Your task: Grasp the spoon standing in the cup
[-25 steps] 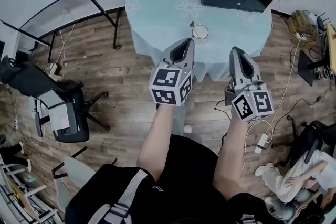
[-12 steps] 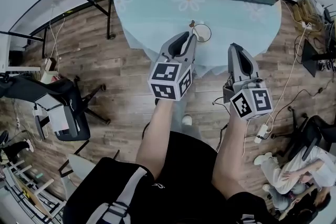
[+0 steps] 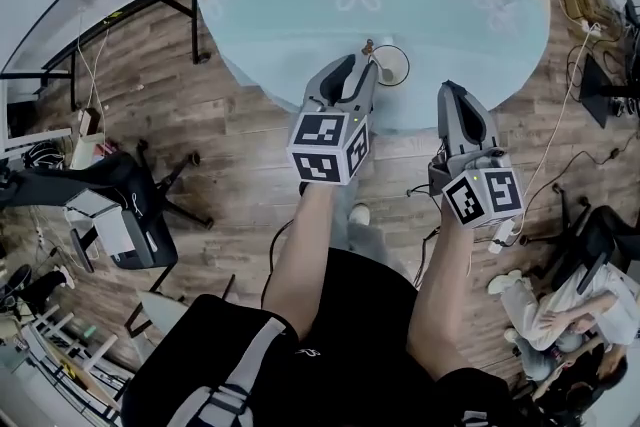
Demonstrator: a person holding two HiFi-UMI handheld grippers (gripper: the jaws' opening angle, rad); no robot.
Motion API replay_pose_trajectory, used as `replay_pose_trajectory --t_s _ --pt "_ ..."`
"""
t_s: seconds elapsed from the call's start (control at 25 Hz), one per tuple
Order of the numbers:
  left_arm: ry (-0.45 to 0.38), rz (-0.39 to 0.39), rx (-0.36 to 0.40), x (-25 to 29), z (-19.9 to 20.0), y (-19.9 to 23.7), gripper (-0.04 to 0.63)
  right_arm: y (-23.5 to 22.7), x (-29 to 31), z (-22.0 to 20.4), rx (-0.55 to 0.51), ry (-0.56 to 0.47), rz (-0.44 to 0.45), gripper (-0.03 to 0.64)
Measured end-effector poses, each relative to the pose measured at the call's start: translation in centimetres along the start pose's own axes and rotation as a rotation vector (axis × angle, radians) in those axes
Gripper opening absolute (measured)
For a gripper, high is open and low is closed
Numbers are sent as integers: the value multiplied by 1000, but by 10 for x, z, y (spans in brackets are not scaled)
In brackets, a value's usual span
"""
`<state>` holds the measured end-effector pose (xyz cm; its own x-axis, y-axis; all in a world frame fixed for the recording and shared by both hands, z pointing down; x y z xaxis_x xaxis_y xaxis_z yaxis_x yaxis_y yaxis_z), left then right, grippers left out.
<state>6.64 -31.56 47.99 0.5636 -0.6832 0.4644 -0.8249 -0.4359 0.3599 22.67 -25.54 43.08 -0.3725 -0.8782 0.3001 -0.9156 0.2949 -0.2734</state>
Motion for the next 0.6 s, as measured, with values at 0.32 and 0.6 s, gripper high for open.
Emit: replay_pose_trajectory --t_s 0.32,0.6 --pt "65 -16 -10 34 -8 14 143 -10 27 -13 36 51 -28 0" --pt "100 -40 -16 52 -15 17 143 -17 39 -22 59 75 -45 0"
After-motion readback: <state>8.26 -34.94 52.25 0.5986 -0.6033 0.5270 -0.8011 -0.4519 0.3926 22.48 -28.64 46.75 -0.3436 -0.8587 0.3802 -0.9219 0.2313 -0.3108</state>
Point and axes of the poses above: the fingertips, and each gripper's own axes: x forward along the fingers, y to its left, z out of its top, the point moved 5 cm from there along -x, backward along the fingers, and after that the axes turned 6 degrees about y, right-handed, at the moved point
